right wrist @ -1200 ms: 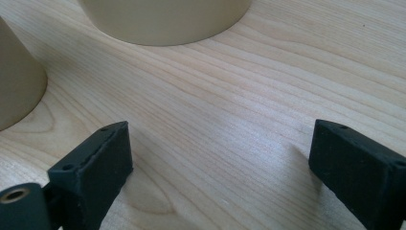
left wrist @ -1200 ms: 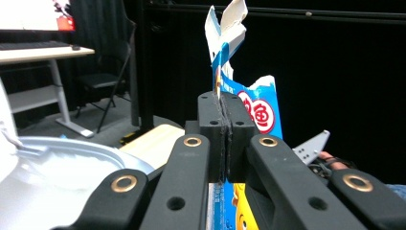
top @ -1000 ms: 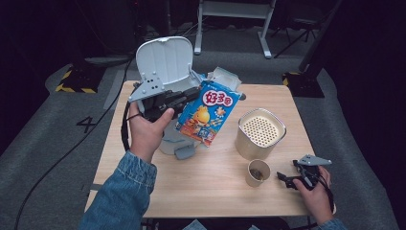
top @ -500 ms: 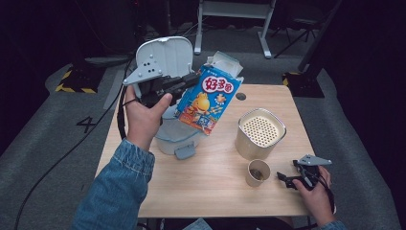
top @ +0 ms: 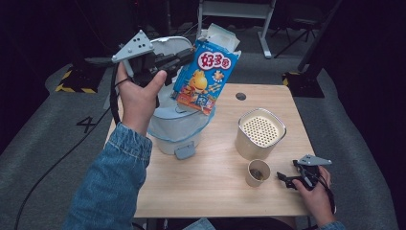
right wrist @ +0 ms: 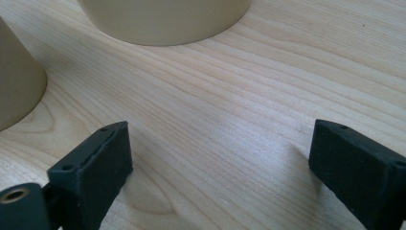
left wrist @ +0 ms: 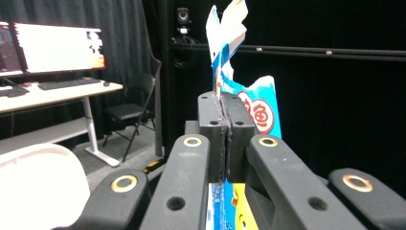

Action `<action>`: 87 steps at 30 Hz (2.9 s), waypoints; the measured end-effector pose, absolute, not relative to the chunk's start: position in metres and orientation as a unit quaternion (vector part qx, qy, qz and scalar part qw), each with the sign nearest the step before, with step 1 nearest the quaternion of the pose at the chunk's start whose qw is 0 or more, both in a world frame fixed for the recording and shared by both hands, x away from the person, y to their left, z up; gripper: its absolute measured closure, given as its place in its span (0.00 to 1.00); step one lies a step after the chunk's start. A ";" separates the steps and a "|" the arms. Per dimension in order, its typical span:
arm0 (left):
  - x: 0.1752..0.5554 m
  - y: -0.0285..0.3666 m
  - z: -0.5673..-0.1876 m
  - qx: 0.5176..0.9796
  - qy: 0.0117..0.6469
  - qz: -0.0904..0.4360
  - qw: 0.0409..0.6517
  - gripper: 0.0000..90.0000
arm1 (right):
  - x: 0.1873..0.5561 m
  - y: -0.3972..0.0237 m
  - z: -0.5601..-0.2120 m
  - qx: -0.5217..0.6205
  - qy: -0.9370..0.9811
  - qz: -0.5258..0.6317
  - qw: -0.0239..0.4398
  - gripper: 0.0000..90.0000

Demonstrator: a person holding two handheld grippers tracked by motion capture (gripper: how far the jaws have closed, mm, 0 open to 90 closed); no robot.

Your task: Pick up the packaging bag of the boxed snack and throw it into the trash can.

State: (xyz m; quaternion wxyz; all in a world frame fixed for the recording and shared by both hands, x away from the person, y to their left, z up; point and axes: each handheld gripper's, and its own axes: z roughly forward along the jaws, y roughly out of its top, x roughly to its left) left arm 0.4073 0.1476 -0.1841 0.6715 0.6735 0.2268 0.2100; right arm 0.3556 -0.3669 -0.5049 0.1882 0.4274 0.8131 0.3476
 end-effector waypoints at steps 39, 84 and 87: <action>0.479 0.179 -0.206 0.636 0.344 0.268 0.637 0.98 | 0.356 -0.367 -0.505 0.429 0.812 0.348 0.187 0.09; 0.465 0.178 -0.245 0.675 0.360 0.242 0.597 0.52 | 0.356 -0.367 -0.505 0.428 0.812 0.349 0.188 0.09; 0.455 0.179 -0.246 0.690 0.355 0.241 0.582 0.50 | 0.356 -0.367 -0.505 0.428 0.813 0.348 0.188 0.09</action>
